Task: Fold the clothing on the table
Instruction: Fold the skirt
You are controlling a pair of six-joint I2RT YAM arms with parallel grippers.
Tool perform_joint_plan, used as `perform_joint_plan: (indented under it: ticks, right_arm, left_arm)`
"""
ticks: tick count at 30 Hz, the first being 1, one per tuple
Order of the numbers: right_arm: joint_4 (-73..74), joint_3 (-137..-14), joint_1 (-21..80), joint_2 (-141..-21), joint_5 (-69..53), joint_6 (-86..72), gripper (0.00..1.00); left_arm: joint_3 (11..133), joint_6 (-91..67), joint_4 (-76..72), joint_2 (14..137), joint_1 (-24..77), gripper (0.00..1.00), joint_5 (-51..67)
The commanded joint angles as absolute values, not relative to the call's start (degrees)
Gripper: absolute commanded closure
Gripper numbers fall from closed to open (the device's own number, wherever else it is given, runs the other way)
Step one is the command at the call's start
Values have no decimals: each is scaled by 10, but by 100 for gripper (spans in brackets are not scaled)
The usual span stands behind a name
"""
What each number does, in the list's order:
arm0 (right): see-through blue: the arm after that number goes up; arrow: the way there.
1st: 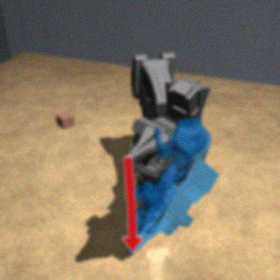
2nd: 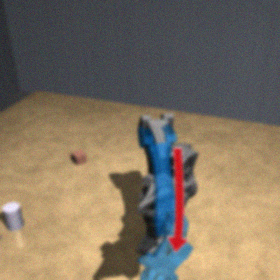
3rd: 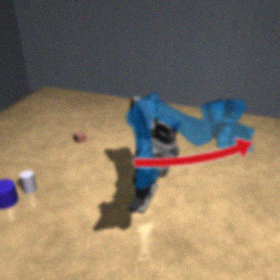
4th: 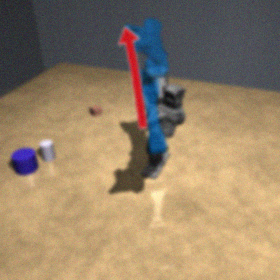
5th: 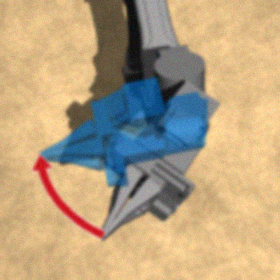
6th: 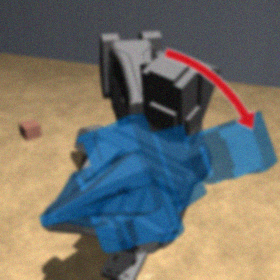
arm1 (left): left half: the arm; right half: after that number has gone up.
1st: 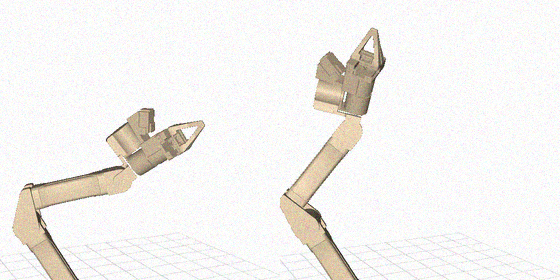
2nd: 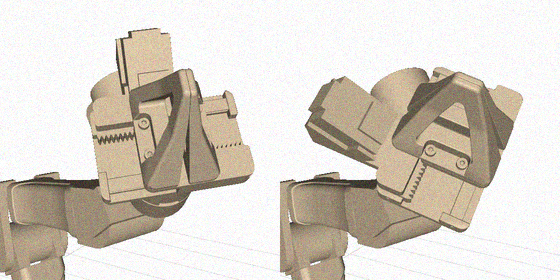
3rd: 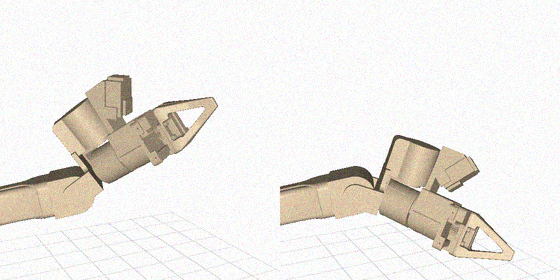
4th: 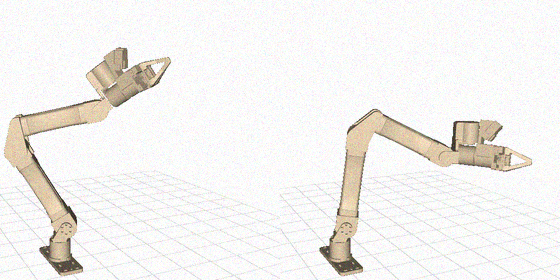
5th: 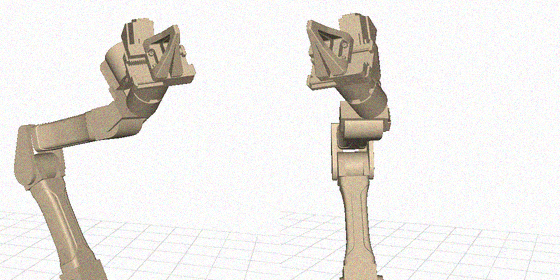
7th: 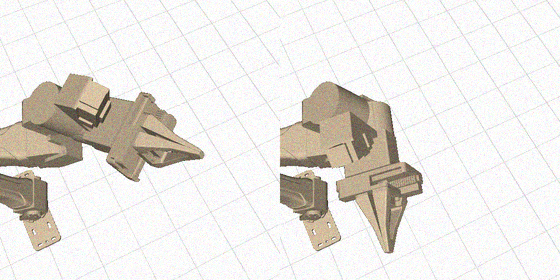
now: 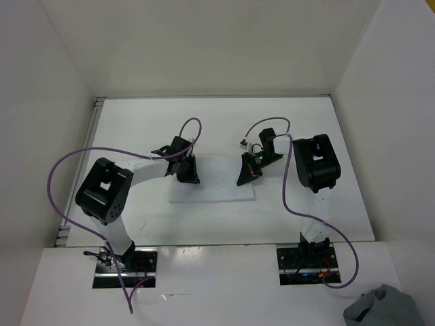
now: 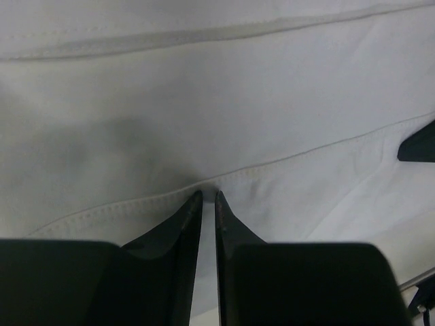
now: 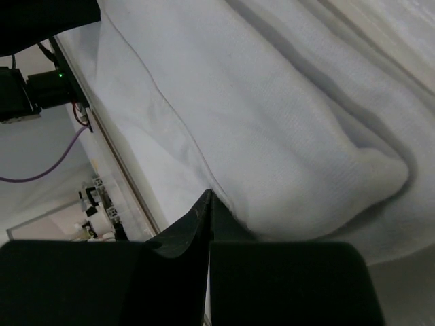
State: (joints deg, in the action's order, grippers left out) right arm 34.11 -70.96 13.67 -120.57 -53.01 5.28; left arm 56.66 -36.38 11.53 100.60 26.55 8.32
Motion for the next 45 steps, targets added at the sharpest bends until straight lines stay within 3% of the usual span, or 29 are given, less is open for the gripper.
perform_joint_plan:
  ticks: [1, 10, 19, 24, 29, 30, 34, 35, 38, 39, 42, 45]
  right_arm:
    - [320, -701, 126, -1236, -435, 69, 100]
    - [304, -689, 91, -1236, -403, 56, 100]
    - [298, -684, 91, -1223, -385, 50, 100]
    - [298, -684, 91, -1217, -379, 50, 100]
    - [298, -684, 91, -1217, -379, 55, 100]
    - [298, -684, 91, -1217, -374, 55, 100]
    - [298, -684, 91, -1191, -383, 81, 98]
    - [314, -691, 91, -1183, -390, 89, 83]
    - [321, -696, 91, -1126, -385, 91, 54]
    - [309, -685, 84, -1104, -378, 78, 33]
    - [293, -650, 84, -1020, -325, 39, 14]
    - [298, -628, 79, -994, -268, 24, 5]
  left_arm:
    - [560, -362, 127, 998, 258, 80, -5]
    - [565, -411, 149, 969, 206, 75, -111]
    - [630, -450, 171, 1022, 200, 73, -172]
    - [600, -455, 141, 922, 235, 72, -258]
    - [570, -379, 74, 850, 235, 70, -91]
    - [562, -361, 36, 850, 235, 68, 16]
    - [576, -288, 41, 908, 257, 65, 187]
    - [587, -272, 48, 925, 264, 65, 204]
    - [587, -272, 31, 979, 291, 62, 221]
    - [593, -278, 22, 1002, 297, 62, 221]
    - [620, -283, 22, 1052, 311, 59, 219]
    - [664, -278, 44, 1096, 327, 58, 224]
